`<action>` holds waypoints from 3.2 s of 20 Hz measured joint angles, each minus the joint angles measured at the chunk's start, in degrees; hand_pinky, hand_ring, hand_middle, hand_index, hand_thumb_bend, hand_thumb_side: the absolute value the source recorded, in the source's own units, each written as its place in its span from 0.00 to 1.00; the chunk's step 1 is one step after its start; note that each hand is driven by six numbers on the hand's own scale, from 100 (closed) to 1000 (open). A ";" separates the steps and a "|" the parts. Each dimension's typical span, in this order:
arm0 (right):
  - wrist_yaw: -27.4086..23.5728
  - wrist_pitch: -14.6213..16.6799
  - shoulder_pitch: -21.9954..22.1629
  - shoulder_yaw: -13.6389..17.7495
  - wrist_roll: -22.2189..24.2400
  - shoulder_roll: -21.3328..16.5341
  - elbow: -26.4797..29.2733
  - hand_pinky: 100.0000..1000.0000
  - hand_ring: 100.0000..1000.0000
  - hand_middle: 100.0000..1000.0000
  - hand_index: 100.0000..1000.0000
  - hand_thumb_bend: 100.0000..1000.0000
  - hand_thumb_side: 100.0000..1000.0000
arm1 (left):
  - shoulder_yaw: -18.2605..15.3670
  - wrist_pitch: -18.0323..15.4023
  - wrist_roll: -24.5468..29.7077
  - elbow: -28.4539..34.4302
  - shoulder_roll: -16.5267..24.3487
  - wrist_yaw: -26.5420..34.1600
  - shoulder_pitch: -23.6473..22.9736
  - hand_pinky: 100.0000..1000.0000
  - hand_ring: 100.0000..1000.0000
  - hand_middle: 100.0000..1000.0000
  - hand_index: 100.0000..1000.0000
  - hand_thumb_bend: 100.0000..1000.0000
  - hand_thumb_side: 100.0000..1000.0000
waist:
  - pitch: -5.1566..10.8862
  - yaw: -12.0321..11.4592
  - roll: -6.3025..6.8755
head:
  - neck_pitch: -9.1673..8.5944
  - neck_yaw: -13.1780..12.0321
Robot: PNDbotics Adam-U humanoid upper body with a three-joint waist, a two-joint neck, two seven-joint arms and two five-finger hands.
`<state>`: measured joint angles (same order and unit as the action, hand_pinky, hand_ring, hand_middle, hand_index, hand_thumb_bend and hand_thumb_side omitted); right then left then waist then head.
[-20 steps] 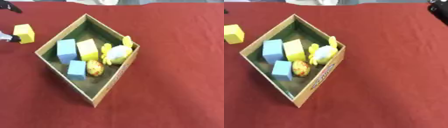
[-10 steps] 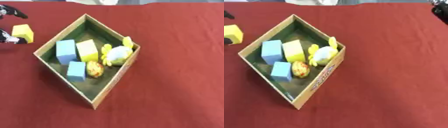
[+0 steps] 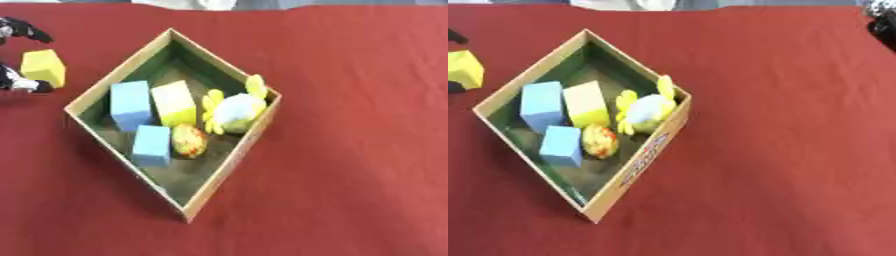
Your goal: Pick up objects on the table and place them in the box.
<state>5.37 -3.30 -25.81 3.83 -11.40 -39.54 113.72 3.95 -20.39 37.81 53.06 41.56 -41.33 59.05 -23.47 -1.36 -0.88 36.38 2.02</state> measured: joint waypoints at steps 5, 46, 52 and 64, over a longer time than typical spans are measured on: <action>-0.04 0.01 -0.37 0.00 -0.03 0.02 0.00 0.86 0.79 0.59 0.80 0.00 0.48 | -0.75 0.65 -0.91 -1.45 -0.32 -0.82 0.02 0.97 0.93 0.83 0.91 0.37 0.32 | -0.71 0.53 0.00 | -0.71 -0.45; -0.51 -0.46 0.62 0.01 0.04 1.01 0.00 0.86 0.79 0.59 0.80 0.00 0.49 | 11.14 1.29 -2.87 23.54 -4.01 10.33 1.40 0.76 0.64 0.48 0.78 0.00 0.00 | 3.15 -2.29 0.00 | 3.03 0.66; -0.54 -0.40 0.11 -0.24 0.43 1.21 0.00 0.86 0.79 0.59 0.80 0.00 0.49 | 16.64 0.75 -1.48 32.03 -5.47 14.16 0.28 0.76 0.64 0.48 0.78 0.00 0.00 | 3.85 -2.58 0.00 | 3.87 1.40; -0.93 -0.57 -0.13 -0.41 0.67 1.90 0.00 0.86 0.79 0.59 0.80 0.00 0.49 | 22.07 7.54 5.18 43.58 -9.69 13.62 -3.14 0.76 0.65 0.51 0.79 0.03 0.00 | 3.99 -2.64 0.00 | 4.35 1.52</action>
<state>4.44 -3.87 -25.94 3.42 -10.73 -37.64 113.72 26.02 -12.85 42.98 96.64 31.87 -27.71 55.91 -19.48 -4.00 -0.88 40.73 3.54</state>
